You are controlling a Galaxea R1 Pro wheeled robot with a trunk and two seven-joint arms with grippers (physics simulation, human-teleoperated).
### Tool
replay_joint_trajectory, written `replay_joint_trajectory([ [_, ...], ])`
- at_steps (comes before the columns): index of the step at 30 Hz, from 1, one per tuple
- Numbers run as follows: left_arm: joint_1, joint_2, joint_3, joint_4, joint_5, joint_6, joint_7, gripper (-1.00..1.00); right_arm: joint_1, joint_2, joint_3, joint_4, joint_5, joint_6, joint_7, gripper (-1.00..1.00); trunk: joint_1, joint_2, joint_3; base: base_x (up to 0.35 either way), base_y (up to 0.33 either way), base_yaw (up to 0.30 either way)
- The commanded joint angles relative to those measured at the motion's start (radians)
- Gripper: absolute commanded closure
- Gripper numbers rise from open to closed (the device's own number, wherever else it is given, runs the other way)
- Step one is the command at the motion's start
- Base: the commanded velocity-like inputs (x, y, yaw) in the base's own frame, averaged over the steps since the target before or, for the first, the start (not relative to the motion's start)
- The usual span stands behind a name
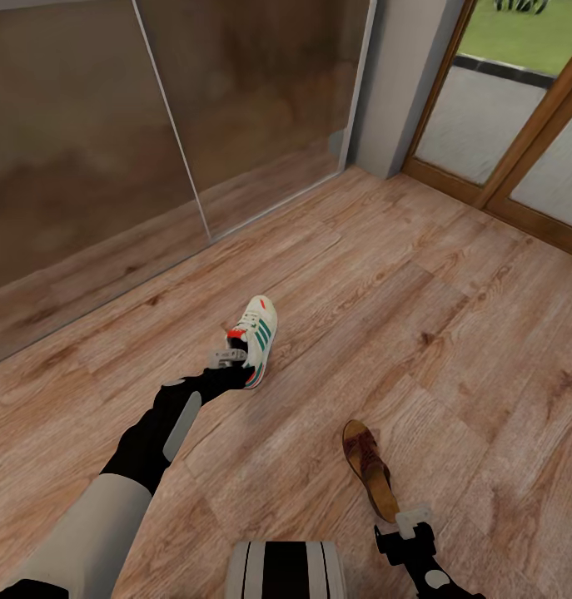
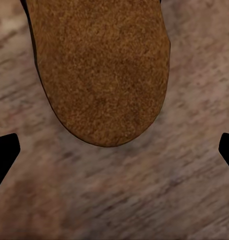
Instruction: Pick up the two gym shoes and the two sandals from the corridor floor and place them onto the hallstand (shoe rack) in the corridor, making sure they are on the rack and not on the floor. Arrange them so the two gym shoes are next to each other and the two sandals are next to each other.
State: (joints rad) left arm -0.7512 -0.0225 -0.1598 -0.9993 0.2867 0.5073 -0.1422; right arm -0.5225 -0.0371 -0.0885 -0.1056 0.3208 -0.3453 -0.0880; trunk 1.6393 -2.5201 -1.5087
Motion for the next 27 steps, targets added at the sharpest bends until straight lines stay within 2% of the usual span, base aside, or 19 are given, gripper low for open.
replay_joint_trajectory([
  [1, 0.000, 0.000, 0.001, -0.001, 0.003, 0.006, 0.000, 1.00, -0.001, 0.000, -0.008, 0.001, 0.011, -0.004, -0.003, -1.00, 0.000, 0.000, -0.001, 0.000, 0.000, 0.000],
  [10, 0.001, 0.001, 0.001, -0.001, 0.003, 0.005, 0.000, 1.00, -0.001, 0.000, -0.008, 0.001, 0.011, -0.004, -0.003, -1.00, 0.000, 0.000, -0.001, 0.120, 0.000, 0.000],
  [27, 0.000, 0.001, 0.002, -0.001, 0.003, 0.004, 0.000, 1.00, -0.001, 0.000, -0.008, 0.001, 0.011, -0.004, -0.003, -1.00, 0.000, 0.000, -0.001, 0.011, 0.002, 0.000],
])
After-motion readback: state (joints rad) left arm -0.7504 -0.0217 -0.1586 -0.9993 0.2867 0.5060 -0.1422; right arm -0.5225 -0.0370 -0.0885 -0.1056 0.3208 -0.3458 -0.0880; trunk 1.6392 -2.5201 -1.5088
